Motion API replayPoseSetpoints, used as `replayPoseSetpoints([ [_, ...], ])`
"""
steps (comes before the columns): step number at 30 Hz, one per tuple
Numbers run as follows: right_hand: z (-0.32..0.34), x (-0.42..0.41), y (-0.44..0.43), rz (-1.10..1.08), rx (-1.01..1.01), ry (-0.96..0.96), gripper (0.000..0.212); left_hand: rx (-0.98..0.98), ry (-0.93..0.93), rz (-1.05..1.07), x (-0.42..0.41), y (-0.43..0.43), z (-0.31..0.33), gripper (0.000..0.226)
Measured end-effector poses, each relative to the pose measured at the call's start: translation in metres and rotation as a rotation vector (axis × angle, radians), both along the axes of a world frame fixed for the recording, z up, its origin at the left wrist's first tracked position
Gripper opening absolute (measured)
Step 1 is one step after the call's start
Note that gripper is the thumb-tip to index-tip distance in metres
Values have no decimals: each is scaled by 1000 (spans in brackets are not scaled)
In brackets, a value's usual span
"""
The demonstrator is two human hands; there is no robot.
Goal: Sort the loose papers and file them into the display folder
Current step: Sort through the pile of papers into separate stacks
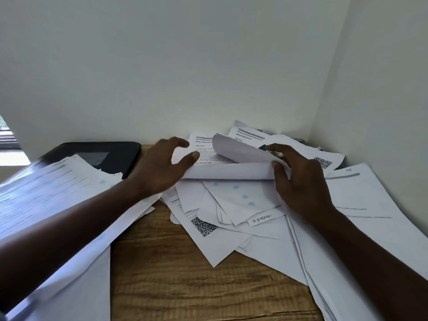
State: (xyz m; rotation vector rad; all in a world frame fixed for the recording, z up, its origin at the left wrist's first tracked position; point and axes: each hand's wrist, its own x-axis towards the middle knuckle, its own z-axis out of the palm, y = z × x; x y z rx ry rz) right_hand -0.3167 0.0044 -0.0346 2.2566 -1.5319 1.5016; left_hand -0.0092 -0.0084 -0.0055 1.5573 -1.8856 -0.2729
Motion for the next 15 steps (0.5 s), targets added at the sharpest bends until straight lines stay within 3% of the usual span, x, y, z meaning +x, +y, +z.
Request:
replayPoseSetpoints([
  [3, 0, -1, -2, -28, -4, -27, 41, -574, -289, -80, -14, 28, 1, 55],
  [5, 1, -3, -4, -65, -13, -47, 44, -790, -474, -268, -28, 45, 2, 47],
  [9, 2, -4, -5, -100, 23, -88, 57, -515, -541, -622, -60, 56, -3, 43],
  [15, 1, -10, -7, -108, 19, -103, 66, -71, -544, -563, -82, 36, -9, 60],
])
